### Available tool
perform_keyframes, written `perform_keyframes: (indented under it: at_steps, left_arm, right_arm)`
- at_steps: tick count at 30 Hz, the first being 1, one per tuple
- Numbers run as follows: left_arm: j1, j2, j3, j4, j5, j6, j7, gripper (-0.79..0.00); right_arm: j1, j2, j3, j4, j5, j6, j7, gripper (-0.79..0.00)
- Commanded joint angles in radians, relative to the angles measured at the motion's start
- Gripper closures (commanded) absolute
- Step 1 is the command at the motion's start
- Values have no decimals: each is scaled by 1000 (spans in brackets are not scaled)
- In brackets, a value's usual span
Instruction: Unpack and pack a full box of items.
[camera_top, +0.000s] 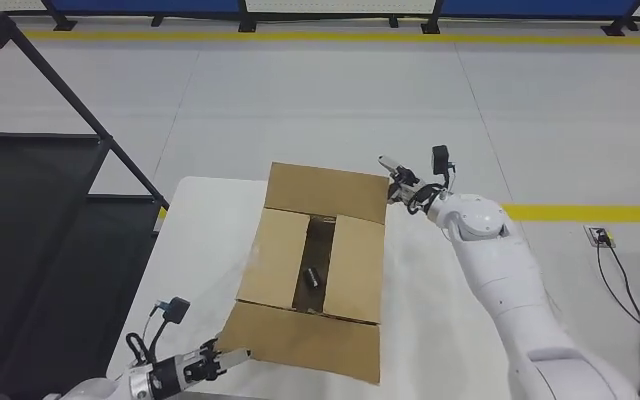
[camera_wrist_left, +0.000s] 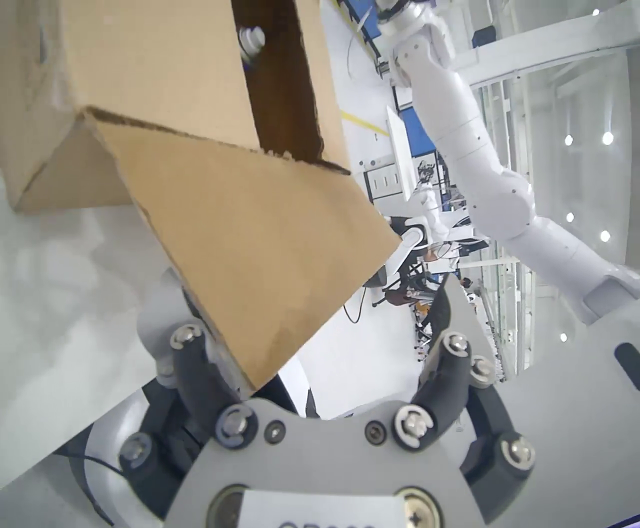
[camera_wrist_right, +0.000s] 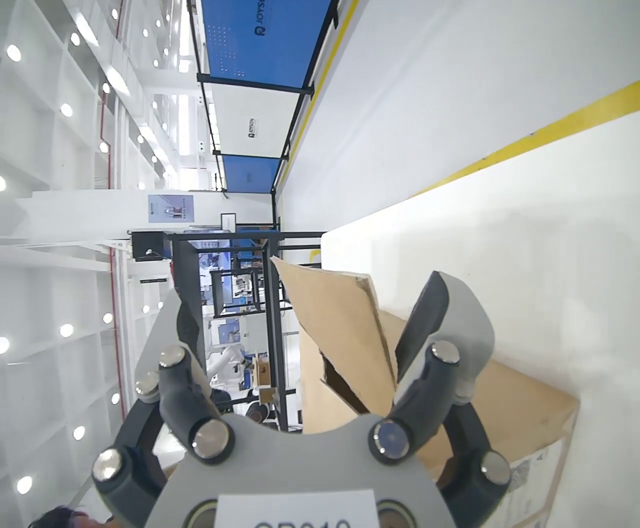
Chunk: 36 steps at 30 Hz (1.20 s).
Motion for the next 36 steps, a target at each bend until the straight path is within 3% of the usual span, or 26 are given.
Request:
perform_keyframes:
  at_steps: [1,9,18,25,33,36]
  left_arm:
    - [-5,-1,0,-11,-7,17,50,-785]
    - [-40,-4,55,-101,146,133,251,-785]
    - [-107,-8,163,-104,249,223,342,-785]
    - [-143,-8,220,-93,314,252,364,-785]
    - [-199,-13,298,-82,386,311,411,-785]
    - [-219,-15,331,-80,408,333,430,-785]
  right_arm:
    - [2,5,11,6,26,-26,44,-785]
    - [-25,29,46,-62,106,-92,224,-785]
    - [-141,55,50,-330,130,-43,377,-785]
    - [-255,81,55,-582,132,115,481,-785]
    - [-327,91,28,-758,122,399,376,-785]
    - [-329,91,12,-781,132,464,349,-785]
